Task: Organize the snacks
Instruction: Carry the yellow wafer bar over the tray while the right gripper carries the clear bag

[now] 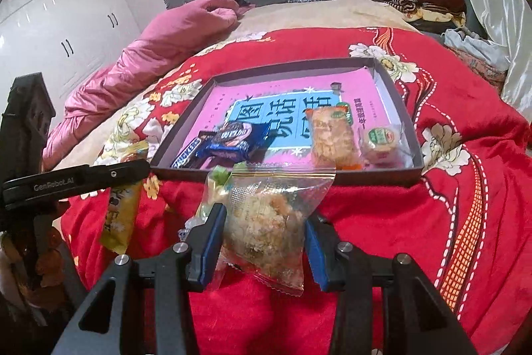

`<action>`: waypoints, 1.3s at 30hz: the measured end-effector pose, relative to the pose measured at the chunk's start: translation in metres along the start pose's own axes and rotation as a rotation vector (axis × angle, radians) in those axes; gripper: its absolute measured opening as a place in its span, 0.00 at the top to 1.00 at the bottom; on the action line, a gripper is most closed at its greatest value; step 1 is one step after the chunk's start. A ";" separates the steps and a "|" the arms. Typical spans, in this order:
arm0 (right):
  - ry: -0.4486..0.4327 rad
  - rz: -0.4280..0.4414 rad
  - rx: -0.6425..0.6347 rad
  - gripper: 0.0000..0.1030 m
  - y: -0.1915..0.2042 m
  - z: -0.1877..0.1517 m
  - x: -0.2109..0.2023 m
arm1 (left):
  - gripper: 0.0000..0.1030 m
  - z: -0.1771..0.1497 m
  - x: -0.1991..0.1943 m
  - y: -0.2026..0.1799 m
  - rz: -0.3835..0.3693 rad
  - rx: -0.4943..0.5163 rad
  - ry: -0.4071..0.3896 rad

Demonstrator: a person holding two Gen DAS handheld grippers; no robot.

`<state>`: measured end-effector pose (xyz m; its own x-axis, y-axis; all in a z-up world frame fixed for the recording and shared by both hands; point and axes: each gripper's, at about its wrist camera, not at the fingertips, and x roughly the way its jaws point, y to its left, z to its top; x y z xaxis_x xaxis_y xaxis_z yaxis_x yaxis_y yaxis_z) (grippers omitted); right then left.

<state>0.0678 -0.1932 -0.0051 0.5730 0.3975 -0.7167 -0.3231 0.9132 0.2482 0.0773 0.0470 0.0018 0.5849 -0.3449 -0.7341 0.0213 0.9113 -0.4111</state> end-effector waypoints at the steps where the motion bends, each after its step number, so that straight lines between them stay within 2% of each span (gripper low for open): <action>1: -0.005 -0.002 0.003 0.56 -0.001 0.002 -0.001 | 0.74 0.002 -0.002 0.000 0.000 0.001 -0.011; 11: -0.055 -0.021 0.026 0.56 -0.011 0.020 -0.006 | 0.74 0.022 -0.011 0.005 0.016 -0.006 -0.109; 30: -0.086 -0.050 0.031 0.56 -0.012 0.043 0.002 | 0.74 0.046 -0.006 0.014 0.051 0.002 -0.219; 39: -0.093 -0.072 0.022 0.56 -0.010 0.054 0.008 | 0.74 0.058 0.012 0.016 0.053 0.016 -0.218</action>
<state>0.1160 -0.1947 0.0217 0.6617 0.3367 -0.6699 -0.2631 0.9409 0.2131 0.1320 0.0705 0.0176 0.7470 -0.2410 -0.6196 -0.0027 0.9309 -0.3652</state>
